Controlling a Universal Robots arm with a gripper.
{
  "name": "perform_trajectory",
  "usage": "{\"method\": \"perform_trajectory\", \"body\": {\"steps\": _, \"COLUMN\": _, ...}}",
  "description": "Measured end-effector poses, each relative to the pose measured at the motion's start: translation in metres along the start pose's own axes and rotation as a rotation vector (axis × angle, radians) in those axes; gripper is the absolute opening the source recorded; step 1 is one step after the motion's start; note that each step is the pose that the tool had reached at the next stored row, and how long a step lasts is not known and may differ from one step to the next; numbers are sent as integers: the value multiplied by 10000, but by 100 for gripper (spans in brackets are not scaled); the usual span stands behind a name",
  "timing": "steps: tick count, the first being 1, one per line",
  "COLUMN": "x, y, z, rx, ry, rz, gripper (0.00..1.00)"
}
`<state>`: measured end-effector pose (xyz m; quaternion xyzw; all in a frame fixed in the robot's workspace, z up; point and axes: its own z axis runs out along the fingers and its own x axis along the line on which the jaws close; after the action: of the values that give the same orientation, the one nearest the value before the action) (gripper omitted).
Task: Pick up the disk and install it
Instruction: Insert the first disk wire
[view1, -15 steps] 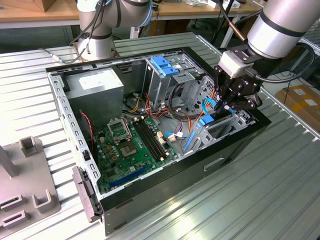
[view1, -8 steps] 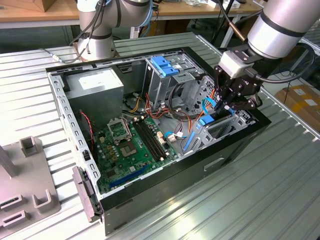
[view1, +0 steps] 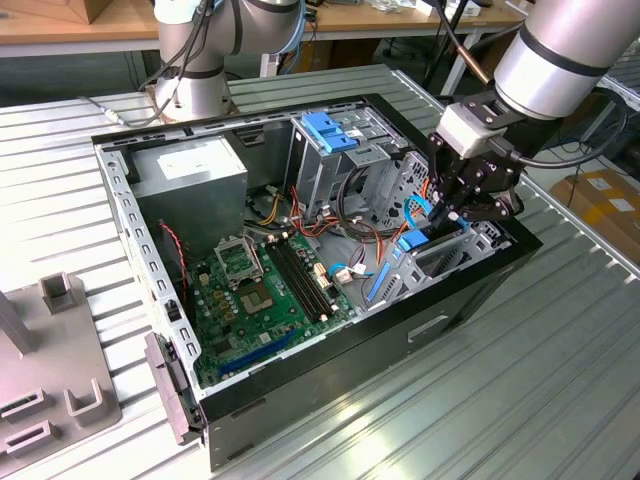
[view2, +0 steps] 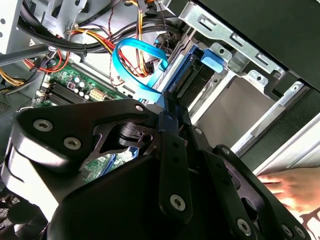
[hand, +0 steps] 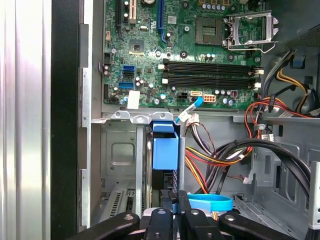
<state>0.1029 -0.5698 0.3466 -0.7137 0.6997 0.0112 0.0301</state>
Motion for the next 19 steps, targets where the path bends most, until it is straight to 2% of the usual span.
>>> {"method": "perform_trajectory", "body": {"steps": 19, "x": 9, "y": 2, "z": 49, "rx": 0, "ry": 1, "rz": 0, "gripper": 16}}
